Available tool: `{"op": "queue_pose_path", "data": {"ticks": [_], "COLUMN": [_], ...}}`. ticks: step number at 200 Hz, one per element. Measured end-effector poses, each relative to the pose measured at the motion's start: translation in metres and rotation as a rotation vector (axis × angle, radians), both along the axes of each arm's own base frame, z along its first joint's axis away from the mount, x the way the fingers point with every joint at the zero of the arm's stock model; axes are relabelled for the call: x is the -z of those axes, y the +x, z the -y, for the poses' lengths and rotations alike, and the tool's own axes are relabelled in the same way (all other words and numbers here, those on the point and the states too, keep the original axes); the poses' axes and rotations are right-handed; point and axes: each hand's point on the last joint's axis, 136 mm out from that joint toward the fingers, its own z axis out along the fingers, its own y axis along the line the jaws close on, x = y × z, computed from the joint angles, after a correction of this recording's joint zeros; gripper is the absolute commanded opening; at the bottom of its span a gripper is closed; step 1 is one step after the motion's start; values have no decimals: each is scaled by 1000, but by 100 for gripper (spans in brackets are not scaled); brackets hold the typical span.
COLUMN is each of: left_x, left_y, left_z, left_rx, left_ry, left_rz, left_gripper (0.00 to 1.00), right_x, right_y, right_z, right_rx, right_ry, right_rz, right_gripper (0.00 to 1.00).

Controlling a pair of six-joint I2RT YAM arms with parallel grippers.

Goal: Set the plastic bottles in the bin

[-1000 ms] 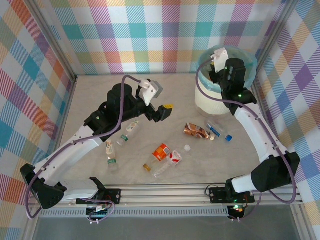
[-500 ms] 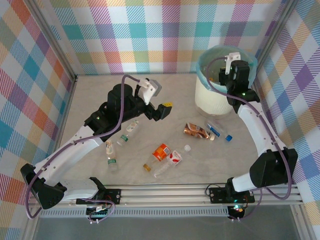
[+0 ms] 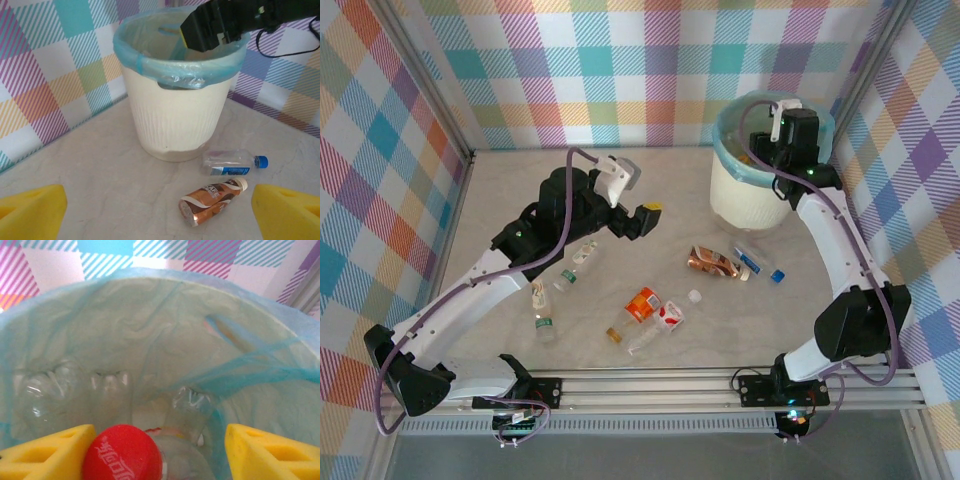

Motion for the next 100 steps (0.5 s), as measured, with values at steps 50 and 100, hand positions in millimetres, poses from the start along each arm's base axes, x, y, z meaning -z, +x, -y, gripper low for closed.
{"op": "queue_pose_path", "data": {"ticks": [50,100], "left_x": [0,7], "left_y": [8,16], "left_z": [-9,-22], "left_rx": [-52,-112], "left_ry": [-16,-19], "left_rz": [-16,-61], "left_gripper": [95,95], "right_x": [-26,-13], "right_y": [-3,-4], "right_z": [-12,-19], "right_rx": [-54,-80], "right_ry": [65,86], "right_rz": [32,-20], "right_gripper": [57,39]}}
